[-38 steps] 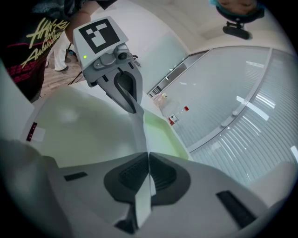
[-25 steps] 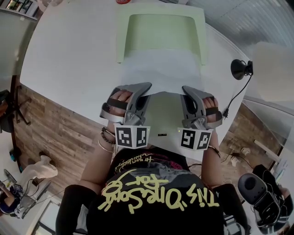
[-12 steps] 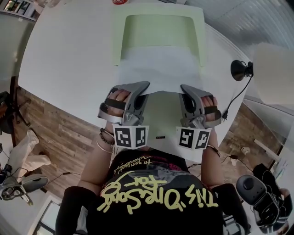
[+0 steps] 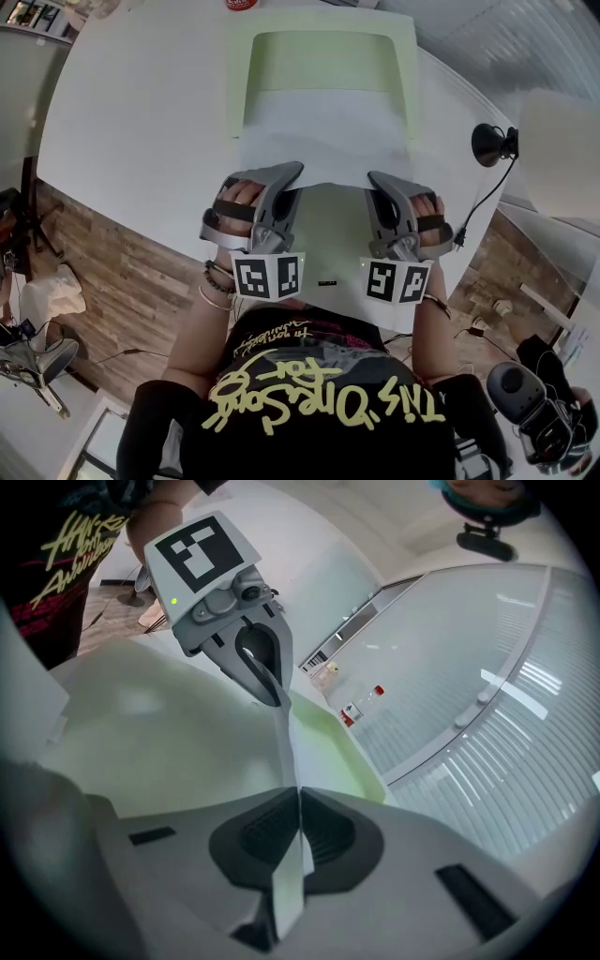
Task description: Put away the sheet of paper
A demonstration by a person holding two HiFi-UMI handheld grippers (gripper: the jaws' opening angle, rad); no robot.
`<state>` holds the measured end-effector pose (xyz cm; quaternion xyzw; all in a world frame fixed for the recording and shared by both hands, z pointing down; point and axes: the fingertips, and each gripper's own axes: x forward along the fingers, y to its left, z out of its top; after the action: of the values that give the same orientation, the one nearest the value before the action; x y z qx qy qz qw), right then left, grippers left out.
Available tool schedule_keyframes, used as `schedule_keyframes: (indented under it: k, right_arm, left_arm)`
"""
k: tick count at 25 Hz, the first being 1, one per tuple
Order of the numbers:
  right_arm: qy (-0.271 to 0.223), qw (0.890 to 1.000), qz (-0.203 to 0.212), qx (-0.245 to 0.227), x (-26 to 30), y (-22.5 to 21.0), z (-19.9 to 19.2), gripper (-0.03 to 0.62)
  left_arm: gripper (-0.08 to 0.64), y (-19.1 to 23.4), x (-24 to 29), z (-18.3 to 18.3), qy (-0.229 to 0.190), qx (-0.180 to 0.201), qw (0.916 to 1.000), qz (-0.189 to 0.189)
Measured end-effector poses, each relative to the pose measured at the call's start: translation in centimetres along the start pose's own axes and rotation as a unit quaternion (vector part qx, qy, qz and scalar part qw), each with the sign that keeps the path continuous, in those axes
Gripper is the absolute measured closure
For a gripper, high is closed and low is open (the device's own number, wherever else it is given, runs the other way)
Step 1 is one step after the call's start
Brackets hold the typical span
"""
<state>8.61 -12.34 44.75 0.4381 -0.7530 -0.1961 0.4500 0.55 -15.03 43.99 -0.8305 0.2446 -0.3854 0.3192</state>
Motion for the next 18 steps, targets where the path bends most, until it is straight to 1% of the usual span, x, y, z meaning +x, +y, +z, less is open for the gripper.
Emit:
schedule_keyframes:
  k: [8,18]
  right_arm:
    - [0.002,1.000,-0.004,-0.004,0.6,-0.7,0.0,0.584]
    - [0.001,1.000,0.000,-0.011,1.4,-0.6,0.2,0.584]
  left_arm:
    - [0.552,0.7,0.6,-0.1,0.002,0.005,1.0000,0.007]
    - [0.552,1.4,1.2,-0.8,0.010,0.011,0.9998,0.011]
